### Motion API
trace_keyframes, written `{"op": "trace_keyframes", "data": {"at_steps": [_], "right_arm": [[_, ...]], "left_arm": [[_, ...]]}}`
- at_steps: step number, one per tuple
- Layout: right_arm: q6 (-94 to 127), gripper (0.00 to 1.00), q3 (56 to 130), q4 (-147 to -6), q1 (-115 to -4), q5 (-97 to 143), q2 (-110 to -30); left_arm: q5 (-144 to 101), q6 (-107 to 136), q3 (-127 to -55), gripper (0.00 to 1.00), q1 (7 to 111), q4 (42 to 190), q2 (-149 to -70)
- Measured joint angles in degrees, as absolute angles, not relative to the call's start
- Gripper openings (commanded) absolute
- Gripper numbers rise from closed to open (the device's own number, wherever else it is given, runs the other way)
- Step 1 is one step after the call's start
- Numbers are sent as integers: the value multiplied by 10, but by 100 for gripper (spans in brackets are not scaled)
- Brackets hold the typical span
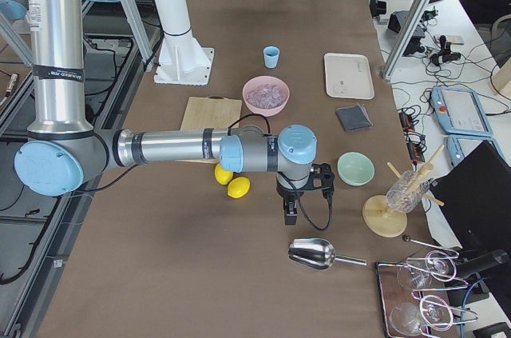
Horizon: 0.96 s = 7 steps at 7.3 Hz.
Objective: Mash ice and strawberries in cup
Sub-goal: 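Lower the left gripper onto the metal rod and grasp it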
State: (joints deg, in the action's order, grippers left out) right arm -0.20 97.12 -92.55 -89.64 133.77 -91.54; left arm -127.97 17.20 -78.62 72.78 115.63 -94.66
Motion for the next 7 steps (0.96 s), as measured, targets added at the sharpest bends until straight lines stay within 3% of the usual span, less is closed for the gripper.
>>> {"op": "trace_keyframes", "data": {"at_steps": [7], "right_arm": [[-3,100,982,-925,-896,1334,-913]], "left_arm": [[-1298,251,-702,98,733,1246,-942]]}}
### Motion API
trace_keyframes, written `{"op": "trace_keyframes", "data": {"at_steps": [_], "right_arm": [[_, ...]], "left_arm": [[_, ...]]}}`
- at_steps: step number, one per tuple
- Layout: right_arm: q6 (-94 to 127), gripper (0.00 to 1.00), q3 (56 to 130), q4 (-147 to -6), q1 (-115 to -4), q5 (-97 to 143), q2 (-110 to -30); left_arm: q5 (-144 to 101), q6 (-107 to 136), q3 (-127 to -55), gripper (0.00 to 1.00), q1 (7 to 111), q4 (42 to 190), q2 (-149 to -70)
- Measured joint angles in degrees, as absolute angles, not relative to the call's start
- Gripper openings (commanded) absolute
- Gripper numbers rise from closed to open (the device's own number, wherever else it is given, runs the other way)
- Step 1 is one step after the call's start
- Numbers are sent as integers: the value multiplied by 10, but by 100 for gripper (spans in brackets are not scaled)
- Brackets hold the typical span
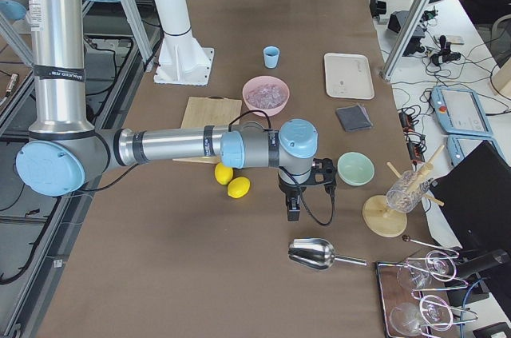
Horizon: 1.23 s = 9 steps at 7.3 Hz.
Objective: Mash ice and strawberries in cup
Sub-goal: 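Lower the left gripper onto the metal rod and grasp it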
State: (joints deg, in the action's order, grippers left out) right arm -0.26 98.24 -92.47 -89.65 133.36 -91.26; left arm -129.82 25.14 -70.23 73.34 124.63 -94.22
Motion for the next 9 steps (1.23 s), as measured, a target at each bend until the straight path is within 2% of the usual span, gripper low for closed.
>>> {"op": "trace_keyframes", "data": {"at_steps": [3,4,6,7,8,9], "right_arm": [[-3,100,981,-925,-896,1331,-910],[-3,100,981,-925,-896,1331,-910],[-3,100,982,-925,-896,1332,-910],[-3,100,982,-925,-896,1332,-910],[-3,100,982,-925,-896,1332,-909],[-3,100,981,-925,-896,1331,-907]], "left_arm": [[-1295,262,-685,96,718,1271,-946],[-1295,264,-683,86,717,1277,-946],[-1296,265,-680,86,715,1287,-945],[-1295,264,-679,82,713,1289,-944],[-1294,264,-679,62,708,1292,-942],[-1293,262,-678,46,705,1302,-937]]}}
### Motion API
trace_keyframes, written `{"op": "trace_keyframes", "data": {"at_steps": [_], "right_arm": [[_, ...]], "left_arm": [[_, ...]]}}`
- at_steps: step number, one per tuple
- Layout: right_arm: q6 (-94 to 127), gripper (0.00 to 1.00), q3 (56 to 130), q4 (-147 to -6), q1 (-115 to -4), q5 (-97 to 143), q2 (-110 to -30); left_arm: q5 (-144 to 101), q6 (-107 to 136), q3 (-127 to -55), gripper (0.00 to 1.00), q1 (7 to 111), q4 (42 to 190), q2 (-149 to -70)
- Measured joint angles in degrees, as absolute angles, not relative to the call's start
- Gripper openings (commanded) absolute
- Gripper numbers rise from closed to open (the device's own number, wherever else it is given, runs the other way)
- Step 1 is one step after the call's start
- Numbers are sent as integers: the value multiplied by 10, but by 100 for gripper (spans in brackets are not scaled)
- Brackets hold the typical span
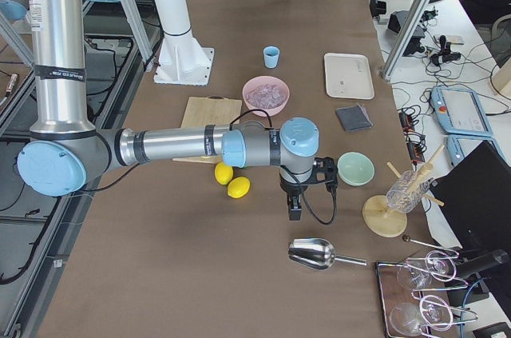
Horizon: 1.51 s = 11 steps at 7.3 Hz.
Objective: Mash ice and strawberries in cup
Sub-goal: 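Lower the left gripper onto the metal rod and grasp it, then lift the metal rod upright and carry it over the cup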
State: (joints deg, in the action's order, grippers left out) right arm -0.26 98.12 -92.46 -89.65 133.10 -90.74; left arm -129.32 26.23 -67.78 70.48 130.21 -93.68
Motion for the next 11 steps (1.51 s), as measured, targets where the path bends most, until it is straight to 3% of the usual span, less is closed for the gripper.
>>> {"op": "trace_keyframes", "data": {"at_steps": [4,9,11], "right_arm": [[-3,100,981,-925,-896,1331,-907],[-3,100,982,-927,-896,1331,-906],[-2,100,982,-927,-896,1332,-906]], "left_arm": [[-1291,256,-677,34,698,1334,-923],[-1296,256,-732,35,696,1333,-928],[-1301,260,-776,35,693,1333,-972]]}}
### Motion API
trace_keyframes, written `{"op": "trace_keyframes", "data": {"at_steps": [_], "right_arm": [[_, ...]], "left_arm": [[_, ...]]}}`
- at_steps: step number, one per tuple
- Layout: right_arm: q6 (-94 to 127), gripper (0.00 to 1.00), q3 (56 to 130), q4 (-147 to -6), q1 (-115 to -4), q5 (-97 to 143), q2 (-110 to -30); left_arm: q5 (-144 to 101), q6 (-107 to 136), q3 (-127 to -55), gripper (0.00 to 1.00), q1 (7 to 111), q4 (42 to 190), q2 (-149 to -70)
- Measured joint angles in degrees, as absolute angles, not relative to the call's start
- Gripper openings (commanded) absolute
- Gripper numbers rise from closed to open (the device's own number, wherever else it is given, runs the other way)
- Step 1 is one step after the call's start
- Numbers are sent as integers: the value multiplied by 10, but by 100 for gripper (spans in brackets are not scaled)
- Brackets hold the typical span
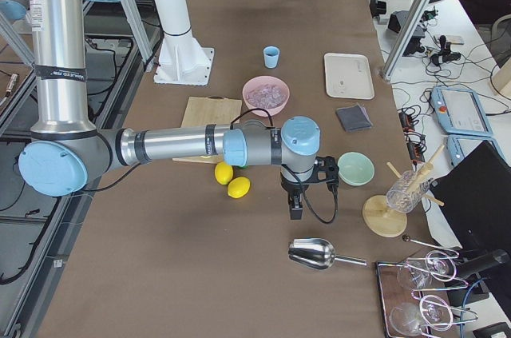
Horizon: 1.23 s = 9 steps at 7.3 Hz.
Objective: Mash ice and strawberries in cup
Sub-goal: 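Lift the metal rod upright and carry it over the cup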
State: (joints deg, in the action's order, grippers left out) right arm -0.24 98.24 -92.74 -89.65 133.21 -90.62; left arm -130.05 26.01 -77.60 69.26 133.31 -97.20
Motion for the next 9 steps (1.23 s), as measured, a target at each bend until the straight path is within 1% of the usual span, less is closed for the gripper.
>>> {"op": "trace_keyframes", "data": {"at_steps": [2,5,6,8,9], "right_arm": [[-2,100,983,-928,-896,1334,-907],[-2,100,985,-937,-896,1337,-905],[-2,100,986,-943,-896,1337,-902],[-3,100,987,-956,-897,1335,-898],[-3,100,988,-960,-896,1334,-897]], "left_arm": [[-1302,280,-833,36,680,1334,-1035],[-1289,406,-926,34,630,1356,-1114],[-1276,451,-945,32,619,1402,-1127],[-1221,536,-959,32,585,1490,-1134],[-1170,548,-961,32,544,1510,-1139]]}}
